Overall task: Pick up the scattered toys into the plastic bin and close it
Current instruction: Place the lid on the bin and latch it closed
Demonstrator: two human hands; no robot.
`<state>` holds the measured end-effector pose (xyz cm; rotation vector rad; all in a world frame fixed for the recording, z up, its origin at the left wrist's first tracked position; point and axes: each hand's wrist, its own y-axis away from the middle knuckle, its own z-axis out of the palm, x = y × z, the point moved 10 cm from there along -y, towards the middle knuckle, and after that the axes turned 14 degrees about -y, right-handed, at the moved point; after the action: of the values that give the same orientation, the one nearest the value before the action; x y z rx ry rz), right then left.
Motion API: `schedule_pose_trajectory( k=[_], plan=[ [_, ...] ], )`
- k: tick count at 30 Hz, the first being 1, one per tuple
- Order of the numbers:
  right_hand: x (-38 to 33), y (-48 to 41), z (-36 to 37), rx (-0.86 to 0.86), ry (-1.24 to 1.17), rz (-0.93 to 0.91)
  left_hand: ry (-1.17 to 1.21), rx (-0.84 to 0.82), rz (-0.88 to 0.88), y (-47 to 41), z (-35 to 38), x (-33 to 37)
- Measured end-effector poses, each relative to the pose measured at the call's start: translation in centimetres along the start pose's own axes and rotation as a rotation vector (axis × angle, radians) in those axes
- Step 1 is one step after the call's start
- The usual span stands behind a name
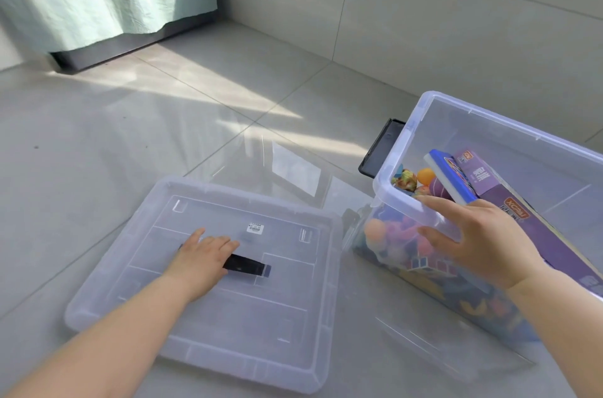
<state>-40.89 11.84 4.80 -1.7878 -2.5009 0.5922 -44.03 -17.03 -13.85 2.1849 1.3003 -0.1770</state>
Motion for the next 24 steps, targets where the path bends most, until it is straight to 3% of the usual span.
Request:
schedule_pose_trajectory(
  k=[2, 6, 11, 15, 17, 19, 24],
  plan=[
    [-0.1, 0.0, -0.1, 0.011, 0.004, -0.006, -0.010, -0.064, -0.021, -0.4, 1.2, 0.4],
    [0.0, 0.0, 0.2, -0.003, 0.007, 0.007, -0.091, -0.022, -0.073, -1.0, 1.3, 0.6],
    [-0.4, -0.1, 0.0, 0.014, 0.017, -0.010, -0.071, -0.142, -0.015, -1.3, 1.7, 0.8],
    [-0.7, 0.0, -0.3, 0.043, 0.018, -0.029, 0.055, 0.067, -0.048, 0.3, -2.3, -2.2],
    [-0.9, 0.0, -0.4, 0.030, 0.012, -0.050, 0.148, 0.317, 0.017, 1.9, -6.4, -3.6],
    [-0.6, -0.2, -1.0, 0.056, -0.060, -0.011, 0.211, 0.437, 0.088, 3.4, -9.9, -4.9],
    [2.8, 0.7, -6.2, 0.377, -0.799, 0.489, 0.216, 0.641, 0.056, 7.3, -19.3, -8.6]
  ],
)
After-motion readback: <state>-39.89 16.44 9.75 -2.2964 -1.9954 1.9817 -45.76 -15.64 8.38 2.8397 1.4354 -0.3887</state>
